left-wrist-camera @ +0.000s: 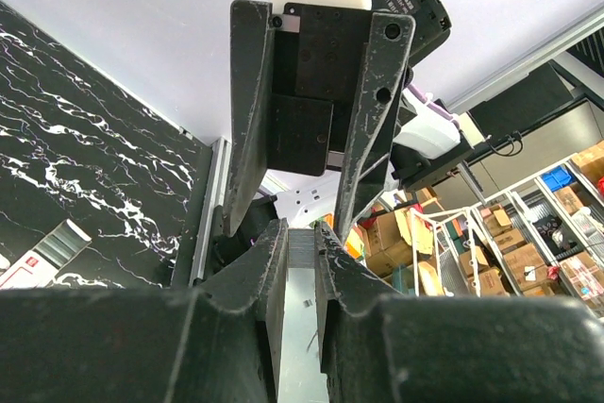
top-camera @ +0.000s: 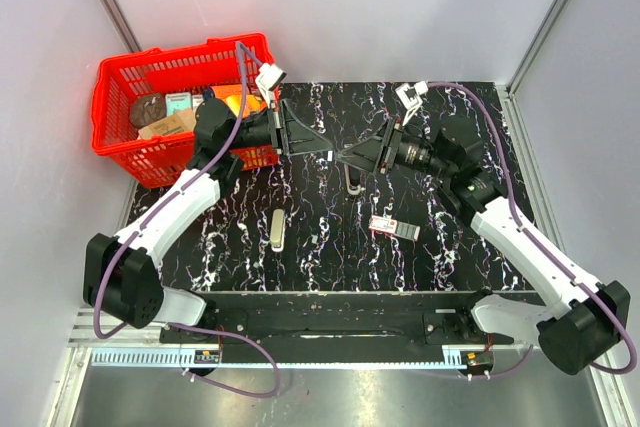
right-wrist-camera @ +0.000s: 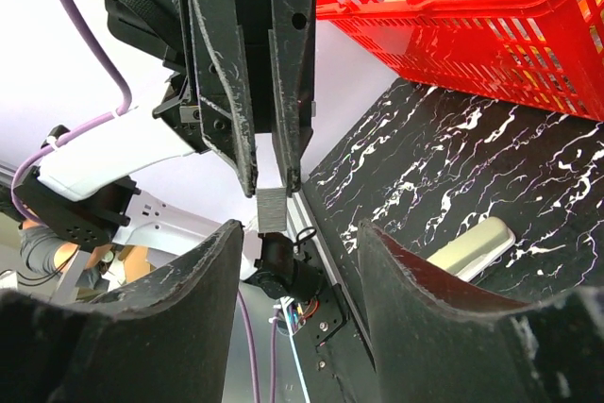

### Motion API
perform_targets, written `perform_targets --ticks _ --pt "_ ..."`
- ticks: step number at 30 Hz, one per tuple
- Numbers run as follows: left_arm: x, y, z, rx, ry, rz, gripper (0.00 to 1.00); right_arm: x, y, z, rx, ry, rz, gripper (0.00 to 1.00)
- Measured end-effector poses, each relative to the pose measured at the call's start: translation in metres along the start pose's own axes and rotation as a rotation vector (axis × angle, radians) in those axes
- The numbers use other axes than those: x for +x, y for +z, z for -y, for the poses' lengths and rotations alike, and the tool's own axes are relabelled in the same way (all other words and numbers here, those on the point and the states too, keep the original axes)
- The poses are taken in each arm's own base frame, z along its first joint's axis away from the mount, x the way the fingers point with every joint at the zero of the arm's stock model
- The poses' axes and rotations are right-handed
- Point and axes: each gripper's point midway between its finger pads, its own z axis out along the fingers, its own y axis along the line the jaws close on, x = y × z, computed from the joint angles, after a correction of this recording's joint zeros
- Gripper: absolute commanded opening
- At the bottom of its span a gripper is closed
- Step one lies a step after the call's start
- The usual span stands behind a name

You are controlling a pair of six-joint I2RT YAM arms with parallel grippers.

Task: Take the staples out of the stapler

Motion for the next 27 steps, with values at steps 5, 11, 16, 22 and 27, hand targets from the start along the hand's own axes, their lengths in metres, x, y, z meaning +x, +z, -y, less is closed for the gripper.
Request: perform_targets --ticks 5,11,16,22,27 --pt "-0.001 0.0 0.0 0.002 0.003 0.004 0.0 0.002 0.003 0.003 0.002 0.007 -0.008 0.51" --pt "-0.001 0.0 0.001 0.004 0.009 0.005 0.0 0.003 0.009 0.003 -0.014 0.003 -0.008 0.47" --pt "-0.001 -0.001 -0.001 0.0 0.011 0.006 0.0 0.005 0.014 0.002 -0.026 0.002 -0.013 0.47" --pt "0.001 0.0 -0.005 -0.015 0.003 0.004 0.0 0.008 0.015 -0.001 -0.034 0.002 -0.021 0.49" --pt "0.002 0.0 -0.009 -0.026 0.003 0.002 0.0 0.007 0.013 -0.003 -0.03 -0.006 -0.013 0.49"
